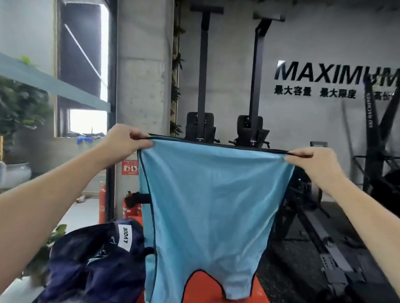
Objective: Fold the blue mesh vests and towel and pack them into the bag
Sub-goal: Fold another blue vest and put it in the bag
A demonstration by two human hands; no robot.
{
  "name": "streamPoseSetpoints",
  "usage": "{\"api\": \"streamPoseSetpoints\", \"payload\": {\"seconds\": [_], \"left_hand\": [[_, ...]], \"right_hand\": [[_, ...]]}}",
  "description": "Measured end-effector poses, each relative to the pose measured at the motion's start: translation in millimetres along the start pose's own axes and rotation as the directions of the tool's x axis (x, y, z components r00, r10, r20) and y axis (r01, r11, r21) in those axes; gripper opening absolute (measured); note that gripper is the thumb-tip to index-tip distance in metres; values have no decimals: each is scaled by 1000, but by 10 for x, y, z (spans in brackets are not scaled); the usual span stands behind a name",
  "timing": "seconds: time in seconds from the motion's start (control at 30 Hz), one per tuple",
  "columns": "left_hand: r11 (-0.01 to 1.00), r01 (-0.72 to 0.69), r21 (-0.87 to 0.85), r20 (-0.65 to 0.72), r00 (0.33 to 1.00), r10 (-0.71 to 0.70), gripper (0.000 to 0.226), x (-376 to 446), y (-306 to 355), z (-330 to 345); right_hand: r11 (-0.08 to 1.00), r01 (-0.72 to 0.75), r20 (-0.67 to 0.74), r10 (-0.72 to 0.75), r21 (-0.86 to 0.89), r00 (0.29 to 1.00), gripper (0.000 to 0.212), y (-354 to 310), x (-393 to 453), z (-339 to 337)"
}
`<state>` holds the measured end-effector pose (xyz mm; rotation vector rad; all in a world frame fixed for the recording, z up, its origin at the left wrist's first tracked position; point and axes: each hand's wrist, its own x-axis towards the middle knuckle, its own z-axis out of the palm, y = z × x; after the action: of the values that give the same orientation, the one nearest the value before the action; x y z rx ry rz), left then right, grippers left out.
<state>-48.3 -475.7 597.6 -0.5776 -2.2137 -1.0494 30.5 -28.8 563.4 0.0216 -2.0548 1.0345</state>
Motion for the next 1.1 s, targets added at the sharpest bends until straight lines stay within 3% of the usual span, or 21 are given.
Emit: {"api": "streamPoseSetpoints", "payload": {"seconds": [0.17, 0.27, 0.57, 0.77, 0.93, 1.0, 1.1], "left_hand": [[990, -6, -142, -11, 1000, 5, 14, 59, 414, -432], [990, 29, -138, 25, 999, -26, 12, 111, 379, -539], [958, 218, -187, 124, 973, -197, 7, 233, -285, -170], [967, 248, -48, 77, 967, -244, 14, 384, -990, 493], [978, 137, 157, 108, 982, -155, 17, 263, -1479, 1157], [960, 113, 254, 166, 973, -158, 22, 166, -1615, 1354], [930, 175, 323, 230, 939, -256, 16, 47, -1860, 1550]], "right_hand": [[995, 13, -26, -11, 102, 1000, 19, -534, 65, -250], [995, 25, -2, -25, 100, 1000, 17, -623, 71, -251], [999, -34, 66, 36, -25, 997, 20, -133, 227, 299], [983, -30, 82, 45, -183, 996, 29, 521, 444, 917], [909, 58, 291, 70, -412, 954, 10, 1121, 466, 1451], [893, -20, 321, 182, -449, 929, 4, 1289, 434, 1619], [906, -250, 363, 373, -342, 854, 9, 1457, 310, 1813]]}}
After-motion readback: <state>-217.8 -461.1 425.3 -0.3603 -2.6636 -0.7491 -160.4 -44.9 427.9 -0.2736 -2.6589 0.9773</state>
